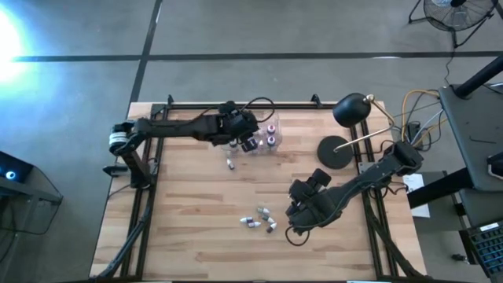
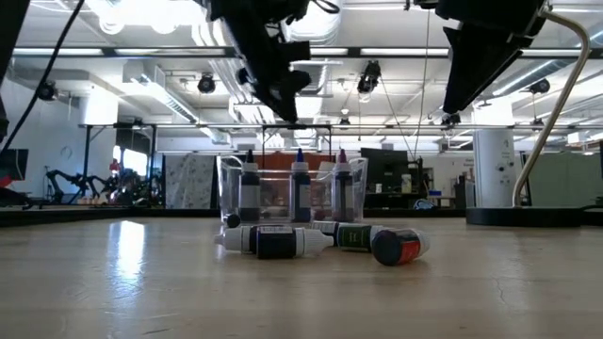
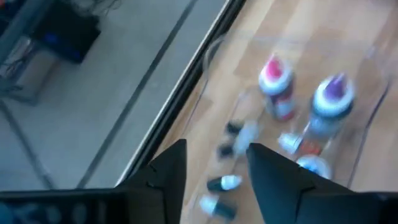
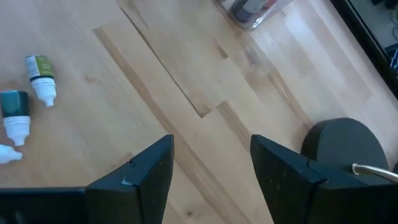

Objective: Pick & Place food coloring
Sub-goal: Put the small brown food coloring bottle into the transparent bin

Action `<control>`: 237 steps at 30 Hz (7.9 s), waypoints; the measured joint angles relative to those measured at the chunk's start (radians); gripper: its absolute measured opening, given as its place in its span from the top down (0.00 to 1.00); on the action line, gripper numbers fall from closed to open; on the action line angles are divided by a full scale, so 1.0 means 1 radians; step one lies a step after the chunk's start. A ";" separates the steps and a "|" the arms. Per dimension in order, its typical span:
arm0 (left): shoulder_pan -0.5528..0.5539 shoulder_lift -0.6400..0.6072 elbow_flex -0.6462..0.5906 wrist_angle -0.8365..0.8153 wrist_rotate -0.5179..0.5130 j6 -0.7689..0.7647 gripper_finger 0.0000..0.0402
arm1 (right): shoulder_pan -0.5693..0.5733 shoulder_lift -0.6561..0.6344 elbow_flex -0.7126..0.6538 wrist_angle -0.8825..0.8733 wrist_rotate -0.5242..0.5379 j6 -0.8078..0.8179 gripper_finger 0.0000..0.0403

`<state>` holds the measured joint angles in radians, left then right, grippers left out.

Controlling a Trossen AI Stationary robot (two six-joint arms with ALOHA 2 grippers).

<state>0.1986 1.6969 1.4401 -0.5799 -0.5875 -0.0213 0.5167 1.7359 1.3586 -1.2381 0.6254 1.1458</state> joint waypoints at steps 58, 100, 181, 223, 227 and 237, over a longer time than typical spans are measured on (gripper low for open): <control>-0.039 -0.190 -0.661 0.321 0.397 0.416 0.59 | -0.038 0.000 -0.055 0.090 -0.099 -0.158 0.49; -0.081 -0.156 -0.624 0.174 0.468 0.404 0.59 | -0.039 0.001 -0.060 0.114 -0.068 -0.090 0.49; -0.203 -0.127 -0.611 0.284 0.226 -0.010 0.59 | -0.040 0.001 -0.164 0.176 -0.024 0.007 0.49; -0.109 -0.065 -0.561 0.251 0.310 -0.691 0.59 | -0.040 0.001 -0.164 0.182 -0.024 0.069 0.49; -0.105 -0.065 -0.533 0.250 0.310 -0.667 0.59 | -0.040 0.001 -0.164 0.182 -0.024 0.067 0.49; -0.073 -0.056 -0.484 0.243 0.425 -0.739 0.59 | -0.040 0.001 -0.164 0.182 -0.023 0.062 0.49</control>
<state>0.1256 1.6406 0.9558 -0.3367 -0.1629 -0.7604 0.4770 1.7370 1.1946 -1.0561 0.6022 1.2079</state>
